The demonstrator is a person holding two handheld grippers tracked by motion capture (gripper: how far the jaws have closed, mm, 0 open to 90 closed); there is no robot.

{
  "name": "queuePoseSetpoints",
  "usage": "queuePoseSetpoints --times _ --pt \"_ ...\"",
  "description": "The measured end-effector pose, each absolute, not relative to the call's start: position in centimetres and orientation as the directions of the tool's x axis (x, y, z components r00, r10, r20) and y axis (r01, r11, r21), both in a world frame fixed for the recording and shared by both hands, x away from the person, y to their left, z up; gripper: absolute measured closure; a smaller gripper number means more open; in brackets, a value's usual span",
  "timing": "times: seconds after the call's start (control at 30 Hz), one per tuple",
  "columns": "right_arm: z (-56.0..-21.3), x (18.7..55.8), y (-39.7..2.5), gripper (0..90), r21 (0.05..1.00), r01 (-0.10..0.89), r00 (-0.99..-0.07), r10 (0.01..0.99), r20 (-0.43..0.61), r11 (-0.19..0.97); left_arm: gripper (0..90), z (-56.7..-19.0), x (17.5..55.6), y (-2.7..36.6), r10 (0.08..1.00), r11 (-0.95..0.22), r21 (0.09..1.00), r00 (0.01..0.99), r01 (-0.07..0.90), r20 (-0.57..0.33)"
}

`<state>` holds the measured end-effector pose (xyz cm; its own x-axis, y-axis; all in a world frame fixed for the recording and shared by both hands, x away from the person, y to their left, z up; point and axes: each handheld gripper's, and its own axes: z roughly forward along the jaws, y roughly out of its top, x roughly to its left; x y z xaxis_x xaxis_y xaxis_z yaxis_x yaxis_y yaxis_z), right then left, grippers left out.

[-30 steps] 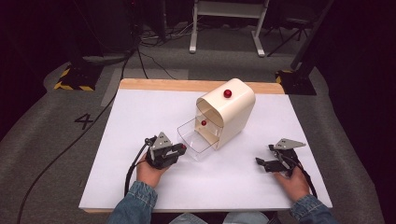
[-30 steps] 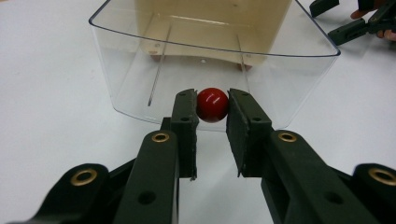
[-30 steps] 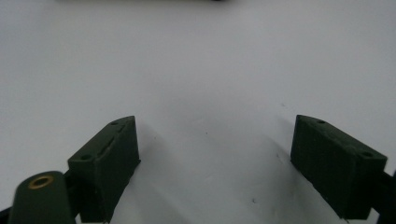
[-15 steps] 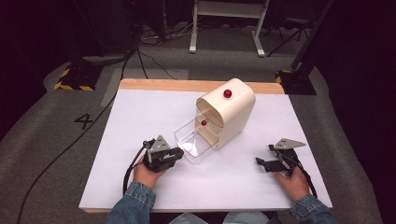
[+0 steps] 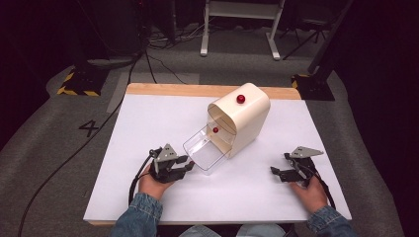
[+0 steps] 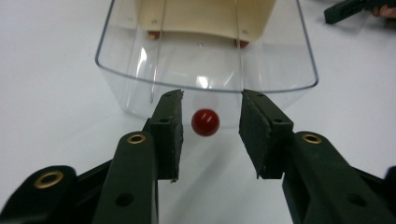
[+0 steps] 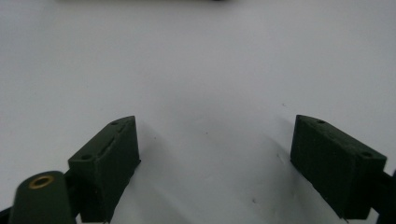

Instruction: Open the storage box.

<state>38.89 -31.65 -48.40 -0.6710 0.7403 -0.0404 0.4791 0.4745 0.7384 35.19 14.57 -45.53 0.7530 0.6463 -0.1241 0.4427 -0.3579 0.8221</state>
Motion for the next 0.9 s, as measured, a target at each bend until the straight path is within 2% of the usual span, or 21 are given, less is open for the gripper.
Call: queuePoseSetpoints --times 0.17,0.57,0.9 --pt "-48.4 38.8 -31.6 15.6 0.740 0.476 -0.671 0.740 -0.044 0.476 56.4 -43.7 35.3 14.4 0.642 -0.325 0.842 0.754 0.430 -0.138" --pt "-48.4 38.8 -31.6 15.1 0.740 0.473 -0.668 0.742 -0.051 0.478 52.9 -39.6 36.8 13.5 0.644 -0.335 0.849 0.757 0.410 -0.111" --pt "-48.4 38.8 -31.6 15.0 0.740 0.473 -0.668 0.742 -0.053 0.478 51.6 -37.6 38.2 12.3 0.622 -0.313 0.873 0.775 0.375 -0.110"
